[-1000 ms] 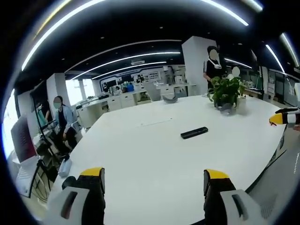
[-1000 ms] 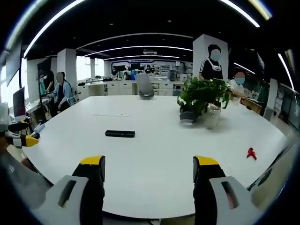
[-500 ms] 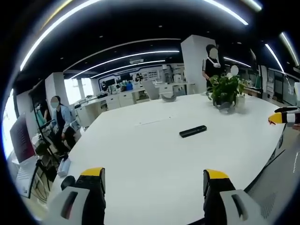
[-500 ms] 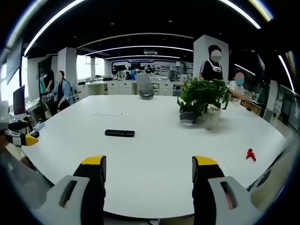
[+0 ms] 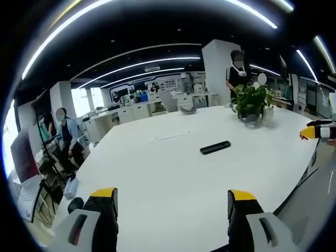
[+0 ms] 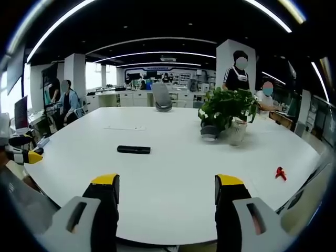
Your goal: Press the specified remote control buttons in sequence, fully releasing each button before pressing the next.
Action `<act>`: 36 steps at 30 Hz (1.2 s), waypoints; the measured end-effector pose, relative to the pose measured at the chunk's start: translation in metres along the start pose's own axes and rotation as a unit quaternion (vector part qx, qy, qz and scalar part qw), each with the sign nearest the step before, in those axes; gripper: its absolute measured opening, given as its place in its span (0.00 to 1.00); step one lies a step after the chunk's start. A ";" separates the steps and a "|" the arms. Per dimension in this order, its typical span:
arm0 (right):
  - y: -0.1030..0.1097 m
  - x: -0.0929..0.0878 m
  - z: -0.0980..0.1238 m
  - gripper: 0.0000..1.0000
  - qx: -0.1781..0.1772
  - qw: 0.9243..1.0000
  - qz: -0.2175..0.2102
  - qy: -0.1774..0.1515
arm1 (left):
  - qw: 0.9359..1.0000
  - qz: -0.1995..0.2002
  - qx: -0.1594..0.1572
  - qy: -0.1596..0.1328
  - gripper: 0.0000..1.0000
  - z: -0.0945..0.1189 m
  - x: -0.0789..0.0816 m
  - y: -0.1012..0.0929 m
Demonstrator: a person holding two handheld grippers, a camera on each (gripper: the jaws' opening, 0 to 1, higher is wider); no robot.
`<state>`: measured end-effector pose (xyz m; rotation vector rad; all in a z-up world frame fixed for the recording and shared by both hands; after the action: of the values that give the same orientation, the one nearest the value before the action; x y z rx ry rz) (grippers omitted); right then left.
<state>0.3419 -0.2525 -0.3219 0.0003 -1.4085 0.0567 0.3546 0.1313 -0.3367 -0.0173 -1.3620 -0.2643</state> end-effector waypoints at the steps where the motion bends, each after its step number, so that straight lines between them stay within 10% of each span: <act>1: 0.000 0.000 0.000 0.77 -0.001 1.000 0.000 0.001 | 1.000 0.001 -0.001 0.000 0.90 0.000 0.000 0.000; 22: -0.002 -0.003 0.000 0.72 -0.007 1.000 0.006 0.011 | 0.995 0.007 -0.100 0.022 0.79 -0.018 0.026 -0.011; 36: 0.001 -0.008 0.001 0.46 0.006 0.999 -0.002 0.033 | 0.981 -0.049 -0.186 0.020 0.79 -0.067 0.057 -0.023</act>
<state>0.3397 -0.2521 -0.3297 0.0101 -1.3413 0.0611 0.4246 0.0880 -0.2989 -0.2570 -1.2595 -0.5973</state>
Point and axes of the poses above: the point that each gripper's makers call its tool centre point, and the gripper's own axes: z roughly backward along the fingers, y roughly to its left, x roughly out of its top, the point moved 4 cm from there along z, roughly backward along the fingers, and after that the axes turned 14 degrees about -y, right-handed, at the moved point
